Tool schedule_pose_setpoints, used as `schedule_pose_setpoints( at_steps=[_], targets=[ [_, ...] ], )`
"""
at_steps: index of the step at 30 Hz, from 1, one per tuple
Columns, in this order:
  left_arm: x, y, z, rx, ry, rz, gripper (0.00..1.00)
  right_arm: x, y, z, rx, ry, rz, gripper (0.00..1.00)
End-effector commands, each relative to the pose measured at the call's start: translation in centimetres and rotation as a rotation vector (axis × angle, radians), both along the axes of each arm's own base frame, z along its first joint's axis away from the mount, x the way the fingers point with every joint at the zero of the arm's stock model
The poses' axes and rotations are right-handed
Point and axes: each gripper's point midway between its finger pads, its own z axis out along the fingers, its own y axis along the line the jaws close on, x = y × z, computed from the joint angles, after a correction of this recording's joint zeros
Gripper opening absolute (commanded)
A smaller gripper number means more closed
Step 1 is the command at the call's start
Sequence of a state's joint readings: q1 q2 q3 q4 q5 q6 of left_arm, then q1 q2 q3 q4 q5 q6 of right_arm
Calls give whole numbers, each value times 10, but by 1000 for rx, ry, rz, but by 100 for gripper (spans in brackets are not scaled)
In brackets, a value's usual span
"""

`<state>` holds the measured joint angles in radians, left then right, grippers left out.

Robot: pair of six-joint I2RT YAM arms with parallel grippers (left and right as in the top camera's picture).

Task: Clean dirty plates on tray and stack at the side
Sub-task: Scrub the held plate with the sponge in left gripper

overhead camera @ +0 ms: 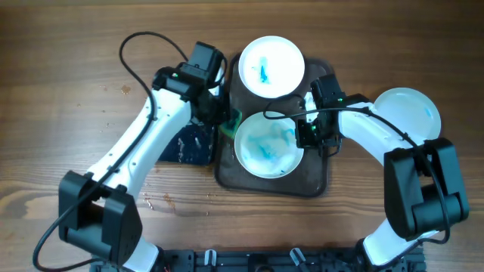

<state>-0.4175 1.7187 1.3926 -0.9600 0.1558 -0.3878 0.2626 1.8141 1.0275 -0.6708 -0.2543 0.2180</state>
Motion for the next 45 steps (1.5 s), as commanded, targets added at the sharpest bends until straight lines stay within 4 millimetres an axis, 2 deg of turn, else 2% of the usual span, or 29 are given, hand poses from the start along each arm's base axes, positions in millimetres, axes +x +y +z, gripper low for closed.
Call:
schedule_pose_setpoints(
  at_steps=[1,3,4,6,8,10,12,15,18,19,20,22,24,26,29,31,32,33,35,36,38,40,43,45],
  targets=[
    [-1,-45,-21,-114,65,-46,4,-6,-7,-17,-53,44,-16,4],
    [-4,-77,-36,-193,98,-109,4,-6,-8,-17,-59,42,-17,4],
    [-6,-98,-50,-228,110,-153,4,-6,-8,-17,-58,43,-18,4],
    [-13,-121,-80,-224,142,-188,4,-7,-8,-17,-59,46,-18,4],
    [-24,-139,-112,-211,189,-194,4,-8,-9,-17,-60,50,-18,4],
    [-36,-146,-132,-205,247,-183,4,-9,-9,-17,-62,55,-17,4],
    [-50,-157,-135,-248,300,-218,4,-10,-10,-17,-64,62,-17,4],
    [-61,-173,-124,-350,306,-344,4,-10,-9,-17,-63,60,-17,4],
    [-59,-169,-125,-335,303,-337,4,-11,-10,-17,-64,63,-18,4],
    [-60,-161,-130,-293,316,-318,4,-11,-10,-17,-64,64,-17,4],
    [-63,-142,-138,-202,339,-278,4,-11,-10,-17,-65,65,-18,4],
    [-68,-83,-154,89,370,-197,4,-11,-10,-17,-64,64,-19,4],
    [-61,-23,-156,391,333,-101,4,-10,-10,-17,-64,62,-19,4],
    [-51,13,-150,560,288,-44,4,-11,-10,-17,-65,63,-21,4],
    [-44,46,-144,640,297,40,4,-11,-13,-18,-80,73,-66,4],
    [-42,58,-143,632,325,88,4,-11,-14,-18,-90,80,-103,4],
    [-43,57,-145,592,350,103,4,-11,-14,-18,-90,85,-127,4],
    [-46,49,-148,517,388,78,4,-10,-15,-18,-90,90,-153,4],
    [-55,-1,-151,204,477,-73,4,-10,-20,-19,-118,109,-276,4],
    [-61,-37,-143,-11,502,-169,4,-9,-21,-19,-118,118,-330,4],
    [-65,-85,-124,-284,512,-257,4,-8,-22,-19,-114,135,-420,4],
    [-67,-110,-116,-379,491,-308,4,-6,-26,-19,-109,144,-488,4],
    [-76,-131,-116,-389,461,-375,4,-2,-25,-18,-66,153,-519,4],
    [-89,-151,-116,-388,445,-433,4,1,-22,-17,-38,147,-508,4]
  ],
)
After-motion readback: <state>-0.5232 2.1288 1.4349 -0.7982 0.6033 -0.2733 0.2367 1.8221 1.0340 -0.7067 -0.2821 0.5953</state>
